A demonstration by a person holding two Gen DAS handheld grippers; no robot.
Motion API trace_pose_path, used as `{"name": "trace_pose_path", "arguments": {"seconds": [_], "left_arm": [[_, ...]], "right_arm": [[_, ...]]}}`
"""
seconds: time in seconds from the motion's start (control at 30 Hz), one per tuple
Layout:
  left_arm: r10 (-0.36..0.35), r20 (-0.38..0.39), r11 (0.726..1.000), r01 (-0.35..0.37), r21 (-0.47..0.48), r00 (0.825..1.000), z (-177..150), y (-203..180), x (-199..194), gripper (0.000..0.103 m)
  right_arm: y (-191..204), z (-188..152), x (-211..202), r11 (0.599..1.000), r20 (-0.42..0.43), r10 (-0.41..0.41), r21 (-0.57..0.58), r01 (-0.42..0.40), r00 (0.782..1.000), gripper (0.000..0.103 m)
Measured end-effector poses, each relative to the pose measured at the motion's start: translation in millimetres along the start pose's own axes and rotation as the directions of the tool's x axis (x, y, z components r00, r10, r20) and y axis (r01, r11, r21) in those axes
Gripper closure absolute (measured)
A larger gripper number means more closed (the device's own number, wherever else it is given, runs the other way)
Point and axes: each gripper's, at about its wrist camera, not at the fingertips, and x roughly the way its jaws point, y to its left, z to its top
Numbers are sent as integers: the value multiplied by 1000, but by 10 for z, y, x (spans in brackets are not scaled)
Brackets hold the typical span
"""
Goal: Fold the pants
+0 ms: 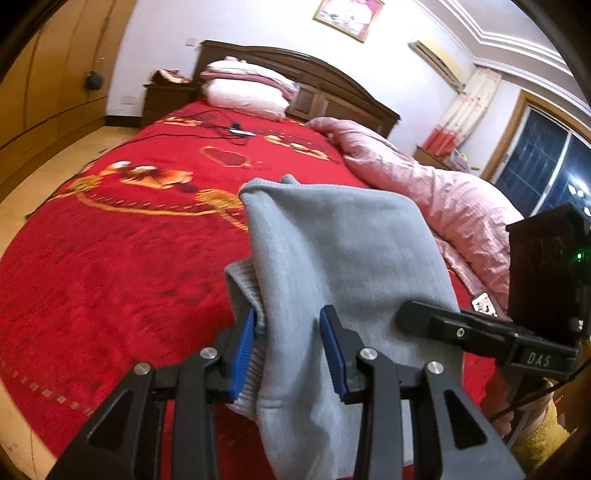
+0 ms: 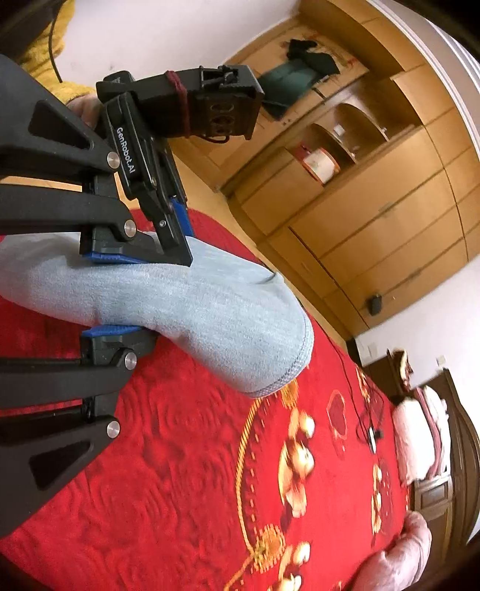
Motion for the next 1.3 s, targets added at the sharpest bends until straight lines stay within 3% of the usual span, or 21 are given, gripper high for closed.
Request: {"name": "trace_pose_path", "arguments": {"seconds": [0.4, 0.5, 0.67, 0.77, 0.9, 1.1, 1.23, 1.3], "left_arm": [[-69, -74, 995, 74, 63, 995, 349, -599, 939, 66], [-46, -89, 994, 54, 93, 995, 395, -643, 1215, 69], [70, -144, 988, -49, 148, 987, 392, -563, 1731, 69], [61, -186, 991, -37, 132, 981, 310, -451, 1910, 66], [80, -179, 988, -55, 141, 981, 296, -439, 1930, 53], [61, -172, 988, -35, 153, 983, 305, -596, 1664, 55], [27, -165, 980, 7, 201, 986, 219, -861, 1341, 52], [30, -164, 974, 8, 228, 986, 133, -972, 1239, 47]], "right_arm": [[-991, 303, -252, 991, -23, -113, 74, 115, 993, 78], [-1253, 323, -150, 981, -45, -157, 105, 161, 987, 78], [-1569, 214, 53, 957, -80, -246, 137, 255, 966, 74], [-1697, 151, 129, 940, -111, -287, 157, 302, 951, 70], [-1721, 70, 197, 923, -124, -345, 136, 360, 930, 65], [-1558, 75, 55, 903, -108, -385, 161, 398, 917, 65], [-1323, -77, -118, 874, -65, -465, 129, 469, 883, 64], [-1239, -173, -206, 868, -51, -475, 135, 477, 879, 64]]}}
